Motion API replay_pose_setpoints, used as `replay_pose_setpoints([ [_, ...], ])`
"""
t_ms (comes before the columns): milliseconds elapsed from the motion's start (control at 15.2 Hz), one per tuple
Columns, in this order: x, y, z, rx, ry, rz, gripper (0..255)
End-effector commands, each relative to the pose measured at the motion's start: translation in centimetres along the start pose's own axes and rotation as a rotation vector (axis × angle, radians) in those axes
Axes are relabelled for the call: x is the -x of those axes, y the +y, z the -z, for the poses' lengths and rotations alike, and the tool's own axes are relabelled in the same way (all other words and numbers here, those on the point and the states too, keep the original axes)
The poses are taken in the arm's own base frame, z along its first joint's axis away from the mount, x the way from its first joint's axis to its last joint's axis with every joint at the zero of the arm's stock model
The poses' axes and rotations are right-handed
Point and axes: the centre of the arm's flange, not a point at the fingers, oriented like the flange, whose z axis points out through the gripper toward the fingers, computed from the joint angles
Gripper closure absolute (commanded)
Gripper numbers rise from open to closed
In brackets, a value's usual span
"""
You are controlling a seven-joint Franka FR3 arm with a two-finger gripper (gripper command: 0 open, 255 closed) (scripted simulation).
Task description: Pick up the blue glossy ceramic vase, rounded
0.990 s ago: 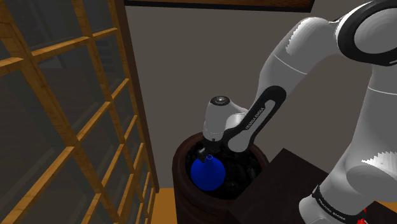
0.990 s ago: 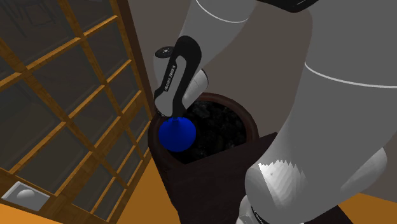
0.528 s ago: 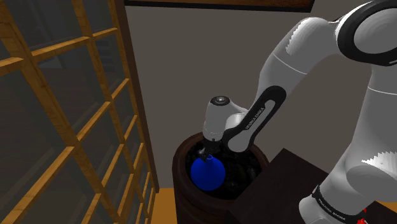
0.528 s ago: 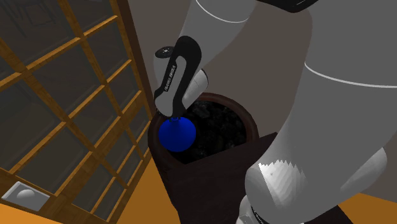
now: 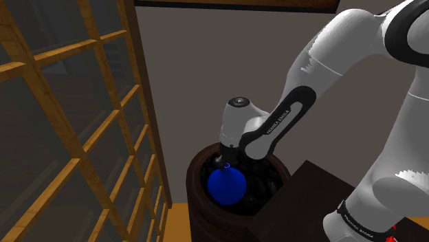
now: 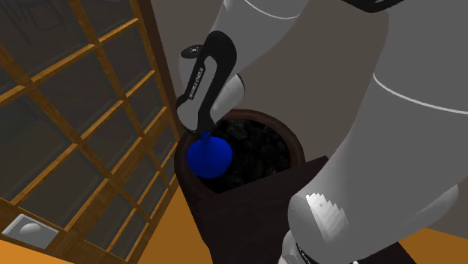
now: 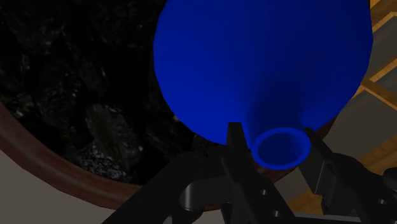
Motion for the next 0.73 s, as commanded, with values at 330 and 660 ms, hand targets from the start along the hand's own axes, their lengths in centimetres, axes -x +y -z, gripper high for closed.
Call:
replay_pose_setpoints([
  [330, -0.5, 0.0, 3.6, 0.0, 0.0, 0.0, 255],
  [660, -0.6, 0.0, 5.3, 0.0, 0.0, 0.0, 255],
])
